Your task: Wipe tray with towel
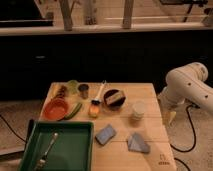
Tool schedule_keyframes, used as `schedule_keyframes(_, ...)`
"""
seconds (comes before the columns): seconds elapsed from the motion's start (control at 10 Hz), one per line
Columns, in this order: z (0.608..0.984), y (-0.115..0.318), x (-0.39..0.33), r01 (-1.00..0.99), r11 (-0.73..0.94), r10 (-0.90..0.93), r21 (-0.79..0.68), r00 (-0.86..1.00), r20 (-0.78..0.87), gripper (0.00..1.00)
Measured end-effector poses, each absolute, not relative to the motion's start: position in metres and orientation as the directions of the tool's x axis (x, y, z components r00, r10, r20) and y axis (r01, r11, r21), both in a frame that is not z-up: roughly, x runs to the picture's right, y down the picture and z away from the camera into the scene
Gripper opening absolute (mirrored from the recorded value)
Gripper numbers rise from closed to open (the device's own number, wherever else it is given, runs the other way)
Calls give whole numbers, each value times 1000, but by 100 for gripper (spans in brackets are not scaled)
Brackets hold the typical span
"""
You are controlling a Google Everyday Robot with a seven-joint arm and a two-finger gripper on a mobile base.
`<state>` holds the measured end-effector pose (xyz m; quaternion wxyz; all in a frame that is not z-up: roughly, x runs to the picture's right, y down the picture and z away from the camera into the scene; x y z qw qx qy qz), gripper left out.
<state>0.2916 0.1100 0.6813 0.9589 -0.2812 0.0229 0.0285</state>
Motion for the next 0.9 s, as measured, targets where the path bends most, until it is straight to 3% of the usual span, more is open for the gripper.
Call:
schedule_keyframes(0.5, 681, 111, 292, -67, 840, 41, -538, 997, -60, 80)
schedule_keyframes(0.9, 684, 139, 265, -46, 836, 24, -547, 999, -47, 80)
